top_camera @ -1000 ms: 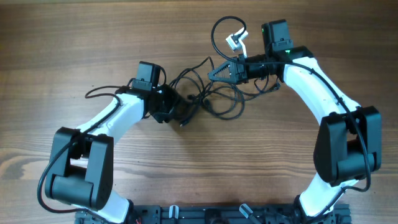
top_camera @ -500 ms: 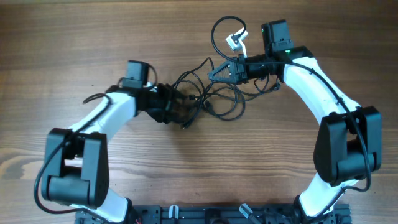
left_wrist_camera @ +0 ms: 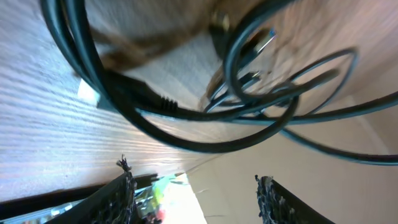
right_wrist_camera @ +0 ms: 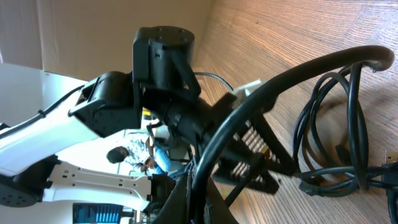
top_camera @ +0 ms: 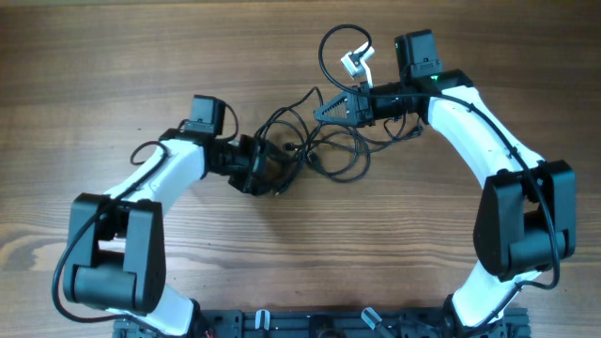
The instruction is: Untangle cables
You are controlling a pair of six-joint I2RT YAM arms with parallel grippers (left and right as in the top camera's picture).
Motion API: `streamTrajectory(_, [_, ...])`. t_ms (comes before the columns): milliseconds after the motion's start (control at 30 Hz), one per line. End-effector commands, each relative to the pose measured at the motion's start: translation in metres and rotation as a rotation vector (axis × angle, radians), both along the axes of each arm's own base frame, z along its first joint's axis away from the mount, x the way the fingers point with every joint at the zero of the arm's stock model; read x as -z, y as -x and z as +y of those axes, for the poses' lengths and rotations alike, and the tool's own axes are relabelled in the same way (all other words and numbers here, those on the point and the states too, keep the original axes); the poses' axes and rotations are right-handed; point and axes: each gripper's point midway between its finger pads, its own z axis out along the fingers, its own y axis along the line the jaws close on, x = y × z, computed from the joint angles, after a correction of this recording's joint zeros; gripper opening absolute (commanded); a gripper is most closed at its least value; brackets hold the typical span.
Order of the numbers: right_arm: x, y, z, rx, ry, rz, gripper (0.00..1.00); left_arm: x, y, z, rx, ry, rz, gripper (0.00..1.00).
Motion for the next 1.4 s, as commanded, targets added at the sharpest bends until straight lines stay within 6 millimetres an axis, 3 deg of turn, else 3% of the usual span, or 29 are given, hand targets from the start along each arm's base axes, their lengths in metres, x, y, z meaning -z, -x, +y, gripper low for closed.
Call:
streamTrajectory(0, [0.000,-0.002,0.001,-0.009,-0.009,-0.018,0.05,0.013,0.003,0.003,-0.050,-0.076,0.059,0.65])
streamTrajectory(467, [0.001,0.000,0.001,-0.011,-0.005,-0.004,0.05,0.042,0.000,0.016,-0.239,-0.350,0.132,0.71])
streamTrajectory(633, [0.003,0.002,0.005,-0.017,0.006,-0.007,0.05,0.045,-0.008,0.010,-0.272,-0.410,0.073,0.72])
streamTrajectory(767, [0.006,0.005,0.011,-0.026,0.028,-0.011,0.05,0.050,-0.017,0.020,-0.340,-0.497,0.033,0.71])
streamTrajectory(800, [0.006,0.006,0.012,-0.028,0.028,-0.011,0.05,0.051,-0.018,0.023,-0.349,-0.515,0.025,0.68])
streamTrajectory(967, [0.011,0.003,0.011,-0.015,0.054,-0.018,0.04,0.054,-0.018,0.032,-0.361,-0.566,0.017,0.27])
streamTrajectory(1100, [0.022,-0.003,0.008,0.021,0.124,-0.025,0.04,0.055,-0.020,0.041,-0.290,-0.625,-0.049,0.08])
streamTrajectory(1367, [0.054,-0.014,-0.015,0.120,0.316,0.002,0.04,0.057,-0.032,0.080,-0.145,-0.728,-0.172,0.04])
